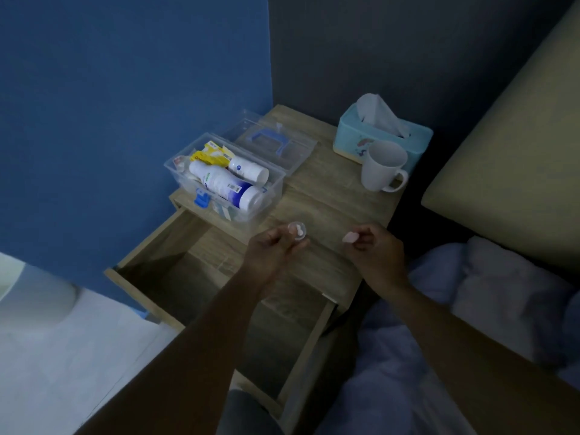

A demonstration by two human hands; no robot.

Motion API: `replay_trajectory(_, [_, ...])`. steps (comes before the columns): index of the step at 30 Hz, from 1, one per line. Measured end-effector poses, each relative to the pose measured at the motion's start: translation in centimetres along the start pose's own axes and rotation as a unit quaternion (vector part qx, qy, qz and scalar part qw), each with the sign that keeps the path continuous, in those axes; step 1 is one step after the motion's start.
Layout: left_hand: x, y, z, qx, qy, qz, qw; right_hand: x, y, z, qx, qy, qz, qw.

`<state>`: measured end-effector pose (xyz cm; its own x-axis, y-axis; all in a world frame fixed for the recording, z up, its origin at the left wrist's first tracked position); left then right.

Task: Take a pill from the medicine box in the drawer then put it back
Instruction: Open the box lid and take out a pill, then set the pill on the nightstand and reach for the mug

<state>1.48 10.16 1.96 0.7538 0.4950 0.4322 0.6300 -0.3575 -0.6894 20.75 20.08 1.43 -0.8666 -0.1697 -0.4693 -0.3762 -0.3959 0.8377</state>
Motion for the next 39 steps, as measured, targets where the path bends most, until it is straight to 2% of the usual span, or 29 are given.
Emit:
replay_trajectory(3, [0.3, -0.5, 1.2, 0.025, -0.068, 0.117, 0.99, 0.5, -0.4, 0.4, -0.029, -0.006, -0.02, 0.999])
replay_trajectory(6, [0.7, -1.2, 2.5, 0.041, -0.15, 0.232, 0.96, 1.0, -0.8, 0.7, -0.039, 0.001, -0.048, 0.998])
replay_trajectory(10, [1.7, -1.9, 3.8, 0.102, -0.18, 0.326, 0.922, 1.3, -1.3, -0.1, -0.069, -0.029, -0.107, 0.992])
replay_trajectory(14, [2.3, -1.9, 5.3, 0.122, -0.201, 0.351, 0.906, 1.9, -1.8, -0.7, -0.063, -0.054, -0.105, 0.991])
replay_trajectory(21, [3.8, -2.0, 7.5, 0.132, -0.252, 0.377, 0.882, 2.1, -2.4, -0.4, -0.065, -0.045, -0.107, 0.991])
replay_trajectory(24, [3.8, -2.0, 8.0, 0.135, -0.291, 0.395, 0.86, 2.2, -2.5, -0.4, -0.103, -0.061, -0.106, 0.987])
replay_trajectory(30, [3.9, -1.6, 8.4, 0.129, -0.317, 0.452, 0.824, 2.4, -2.2, -0.2, -0.164, -0.065, -0.134, 0.975])
replay_trajectory(32, [3.7, -1.8, 8.0, 0.144, -0.309, 0.459, 0.82, 2.4, -2.1, -0.2, -0.17, -0.068, -0.133, 0.974])
replay_trajectory(35, [2.8, -1.5, 7.1, 0.161, -0.252, 0.48, 0.825, 2.3, -1.9, -0.4, -0.161, -0.065, -0.127, 0.977])
replay_trajectory(36, [2.2, -1.3, 6.7, 0.165, -0.248, 0.502, 0.812, 2.3, -1.8, -0.4, -0.16, -0.066, -0.13, 0.976])
replay_trajectory(37, [1.5, -1.1, 6.1, 0.176, -0.253, 0.539, 0.784, 2.3, -1.6, -0.4, -0.157, -0.069, -0.134, 0.976])
replay_trajectory(39, [0.3, -0.4, 5.2, 0.202, -0.252, 0.636, 0.701, 2.2, -1.5, -0.4, -0.141, -0.074, -0.131, 0.979])
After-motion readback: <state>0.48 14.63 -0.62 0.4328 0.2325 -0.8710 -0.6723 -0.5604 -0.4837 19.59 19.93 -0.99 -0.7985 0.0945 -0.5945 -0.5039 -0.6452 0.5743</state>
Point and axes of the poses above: each hand's wrist, its own z-axis towards the middle knuckle, its own x-axis out of the palm, y = z × x, the point moved 4 cm from there along z, towards the middle knuckle, and after that the axes turned 15 degrees about -x, right-handed, at the moved point
